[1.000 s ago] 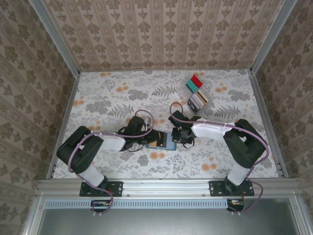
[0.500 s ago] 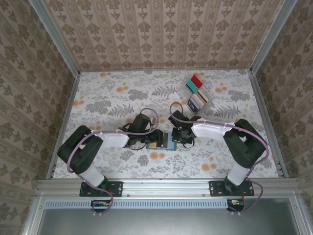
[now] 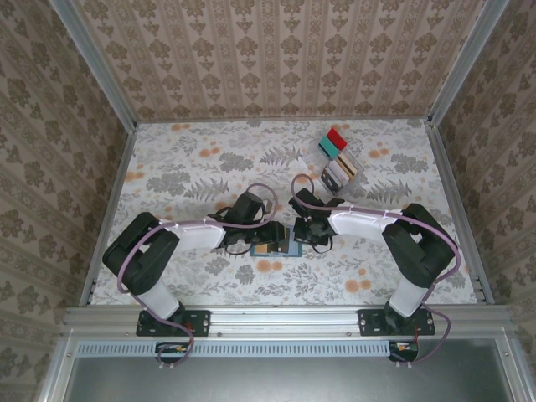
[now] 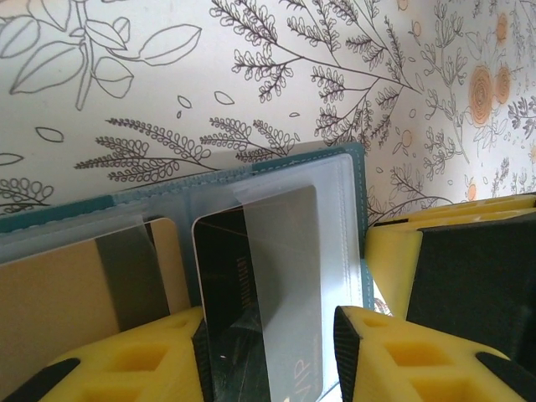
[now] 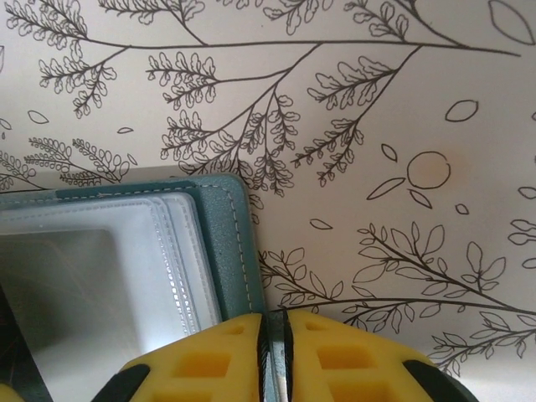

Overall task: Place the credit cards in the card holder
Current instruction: Insert the credit card into the card slot.

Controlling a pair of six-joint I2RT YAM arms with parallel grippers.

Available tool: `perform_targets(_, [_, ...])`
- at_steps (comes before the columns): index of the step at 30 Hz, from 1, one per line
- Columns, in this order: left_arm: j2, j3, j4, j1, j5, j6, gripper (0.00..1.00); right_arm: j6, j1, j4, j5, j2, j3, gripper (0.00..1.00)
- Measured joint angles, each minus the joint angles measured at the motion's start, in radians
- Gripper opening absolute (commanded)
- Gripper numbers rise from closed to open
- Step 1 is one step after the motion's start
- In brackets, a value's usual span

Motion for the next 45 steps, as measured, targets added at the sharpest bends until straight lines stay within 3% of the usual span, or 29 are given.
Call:
perform_targets(22, [0.031, 0.024, 0.006, -0.002, 0.041, -0.11, 0.46, 0.053, -0.01, 0.102, -0.038, -0.028, -0.061, 0.13])
perform_targets(45, [0.056, 0.142, -0.193, -0.029, 0.006, -0.056, 0.47, 0.06, -0.02, 0.156, -0.067, -0.041, -0.09, 0.11])
